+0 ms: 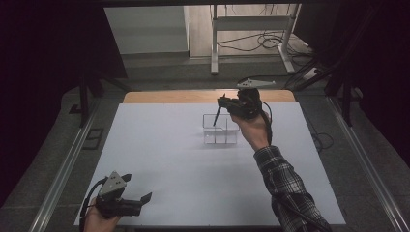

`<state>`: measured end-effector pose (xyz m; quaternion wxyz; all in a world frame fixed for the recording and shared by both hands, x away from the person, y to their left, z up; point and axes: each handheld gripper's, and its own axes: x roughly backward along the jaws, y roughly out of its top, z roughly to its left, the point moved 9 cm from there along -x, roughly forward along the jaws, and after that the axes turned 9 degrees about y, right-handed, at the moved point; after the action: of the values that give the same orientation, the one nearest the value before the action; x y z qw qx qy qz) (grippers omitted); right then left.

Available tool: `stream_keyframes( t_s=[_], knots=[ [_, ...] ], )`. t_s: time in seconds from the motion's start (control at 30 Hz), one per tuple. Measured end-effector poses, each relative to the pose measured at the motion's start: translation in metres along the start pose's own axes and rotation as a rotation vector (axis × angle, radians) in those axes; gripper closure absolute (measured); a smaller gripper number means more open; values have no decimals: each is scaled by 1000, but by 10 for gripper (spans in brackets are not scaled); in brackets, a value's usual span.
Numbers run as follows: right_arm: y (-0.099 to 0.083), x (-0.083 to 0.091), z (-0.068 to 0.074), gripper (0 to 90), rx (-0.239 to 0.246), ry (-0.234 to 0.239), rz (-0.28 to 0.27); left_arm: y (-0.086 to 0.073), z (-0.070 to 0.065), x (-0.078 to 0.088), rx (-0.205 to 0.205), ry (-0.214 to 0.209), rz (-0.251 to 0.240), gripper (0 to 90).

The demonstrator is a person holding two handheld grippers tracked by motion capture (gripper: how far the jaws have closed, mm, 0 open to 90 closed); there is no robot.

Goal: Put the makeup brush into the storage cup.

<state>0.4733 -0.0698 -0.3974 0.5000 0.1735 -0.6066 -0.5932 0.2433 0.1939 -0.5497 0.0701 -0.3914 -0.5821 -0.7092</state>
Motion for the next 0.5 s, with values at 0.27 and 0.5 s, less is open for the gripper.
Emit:
stream_keyframes(
  t_s=[0.27,0.5],
  knots=[
    [6,-5,-6,836,5,-21,-7,-1,1,2,6,2,-6,28],
    [9,-13,-9,836,17,-33,-10,-1,2,3,12,1,-11,27]
  ],
)
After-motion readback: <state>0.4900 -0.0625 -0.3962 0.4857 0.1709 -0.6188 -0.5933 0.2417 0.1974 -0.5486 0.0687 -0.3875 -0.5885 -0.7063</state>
